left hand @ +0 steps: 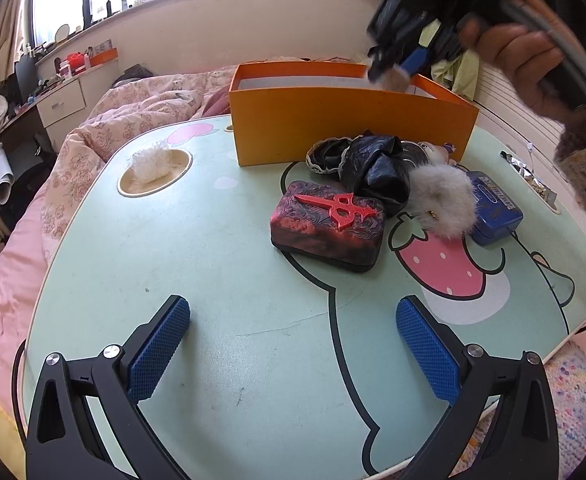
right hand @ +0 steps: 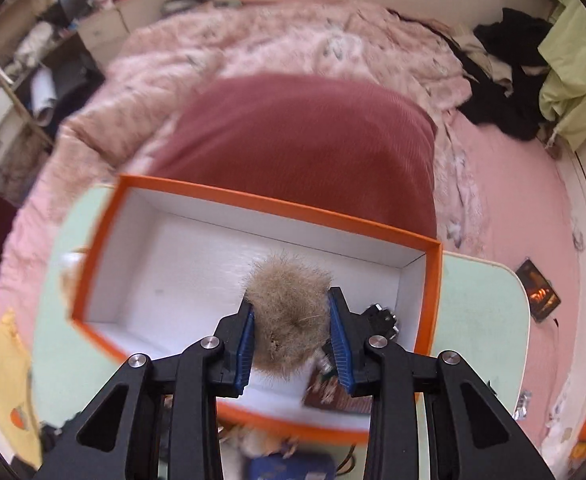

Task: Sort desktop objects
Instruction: 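Carry the brown pompom out with the right gripper and place it beside the black bundle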

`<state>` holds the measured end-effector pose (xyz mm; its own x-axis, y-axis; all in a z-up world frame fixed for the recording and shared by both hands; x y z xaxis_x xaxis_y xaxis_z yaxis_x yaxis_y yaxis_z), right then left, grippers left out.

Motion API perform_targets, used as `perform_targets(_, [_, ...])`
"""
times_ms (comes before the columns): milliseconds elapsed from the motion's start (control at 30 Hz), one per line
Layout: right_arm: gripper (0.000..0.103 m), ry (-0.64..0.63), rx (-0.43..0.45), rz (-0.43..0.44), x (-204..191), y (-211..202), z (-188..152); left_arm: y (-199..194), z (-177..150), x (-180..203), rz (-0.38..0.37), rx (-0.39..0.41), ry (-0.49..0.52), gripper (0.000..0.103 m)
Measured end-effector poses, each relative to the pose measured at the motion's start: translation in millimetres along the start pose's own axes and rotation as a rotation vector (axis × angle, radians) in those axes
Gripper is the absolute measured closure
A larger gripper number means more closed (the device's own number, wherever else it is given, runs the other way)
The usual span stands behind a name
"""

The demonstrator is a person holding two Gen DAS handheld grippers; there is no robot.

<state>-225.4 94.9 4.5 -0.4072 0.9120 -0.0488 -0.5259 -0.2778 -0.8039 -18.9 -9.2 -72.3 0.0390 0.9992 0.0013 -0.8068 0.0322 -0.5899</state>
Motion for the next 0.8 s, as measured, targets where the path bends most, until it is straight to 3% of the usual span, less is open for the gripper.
perform_targets(100, [0.071,-0.061,0.061,0.061,-36,-34,-2,0,0,0,0.0,0.0,0.0,0.0])
perform_targets(233, [0.071,-0.138,0.034,0.197,-96,-44,-29,0,0,0,-0.001,0.002,-0.001,0.0])
perform_targets(400, [0.07,-0.224,-0.029,0.157,-127,-4,-64,0,0,0,-0.001,0.002,-0.001,0.0])
perform_targets(467, [0.069,-0.203,-0.057,0.172,-123,8,-75,0,0,0,-0.001,0.003,-0.001,0.0])
perform_targets(567, [0.06,-0.182,-0.05,0.183,-111,14,-83,0,0,0,-0.001,0.003,-0.001,0.0])
perform_targets(700, [0.041,-0.123,0.062,0.221,-88,-23,-79,0,0,0,-0.001,0.003,-0.001,0.0])
perform_targets(800, [0.032,-0.09,0.159,0.195,-66,-54,-84,1,0,0,-0.001,0.002,-0.001,0.0])
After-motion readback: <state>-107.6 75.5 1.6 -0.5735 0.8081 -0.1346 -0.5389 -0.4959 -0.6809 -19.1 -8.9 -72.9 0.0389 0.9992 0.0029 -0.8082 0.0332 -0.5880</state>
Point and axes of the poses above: each gripper's, at about its wrist camera, not at the fingertips, and y roughly the way its jaws point, x to its right, z to its top, the point moved 9 cm from there along y, roughly the way its jaws point, and after that the axes turned 11 degrees about x, right-handed, at the moved point
